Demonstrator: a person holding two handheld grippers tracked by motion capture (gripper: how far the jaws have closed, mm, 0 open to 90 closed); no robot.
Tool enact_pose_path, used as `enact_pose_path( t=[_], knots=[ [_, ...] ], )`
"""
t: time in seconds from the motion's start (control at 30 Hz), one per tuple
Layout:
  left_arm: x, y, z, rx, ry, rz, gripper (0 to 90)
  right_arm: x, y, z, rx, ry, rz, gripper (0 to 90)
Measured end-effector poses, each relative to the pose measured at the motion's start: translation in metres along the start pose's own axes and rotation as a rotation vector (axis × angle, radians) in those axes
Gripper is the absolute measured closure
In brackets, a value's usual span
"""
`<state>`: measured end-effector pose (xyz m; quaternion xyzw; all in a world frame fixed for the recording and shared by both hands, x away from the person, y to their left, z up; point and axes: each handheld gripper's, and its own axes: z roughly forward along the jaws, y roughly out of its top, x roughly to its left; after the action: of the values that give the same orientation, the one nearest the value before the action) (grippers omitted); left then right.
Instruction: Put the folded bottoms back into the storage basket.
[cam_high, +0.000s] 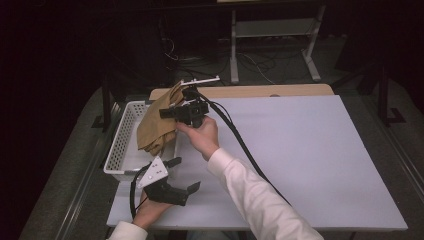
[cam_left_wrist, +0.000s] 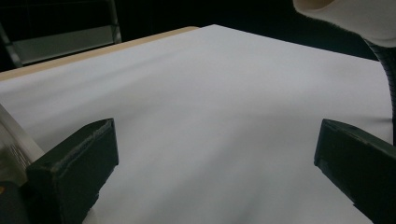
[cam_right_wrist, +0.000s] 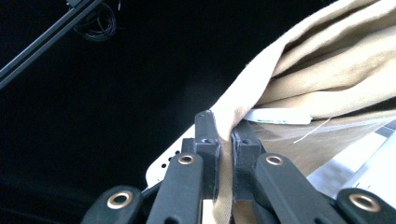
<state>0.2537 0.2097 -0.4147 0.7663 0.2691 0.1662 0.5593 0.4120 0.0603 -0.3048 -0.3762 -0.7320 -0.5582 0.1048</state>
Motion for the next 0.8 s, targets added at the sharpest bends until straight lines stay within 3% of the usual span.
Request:
enact_pose_path(
  t=[0.8],
  knots=[
    [0.001, 0.0, -0.001, -0.003, -0.002, -0.007, 0.1, -0.008, -0.009, 0.029, 0.052, -0.005, 0.01, 82.9]
  ],
)
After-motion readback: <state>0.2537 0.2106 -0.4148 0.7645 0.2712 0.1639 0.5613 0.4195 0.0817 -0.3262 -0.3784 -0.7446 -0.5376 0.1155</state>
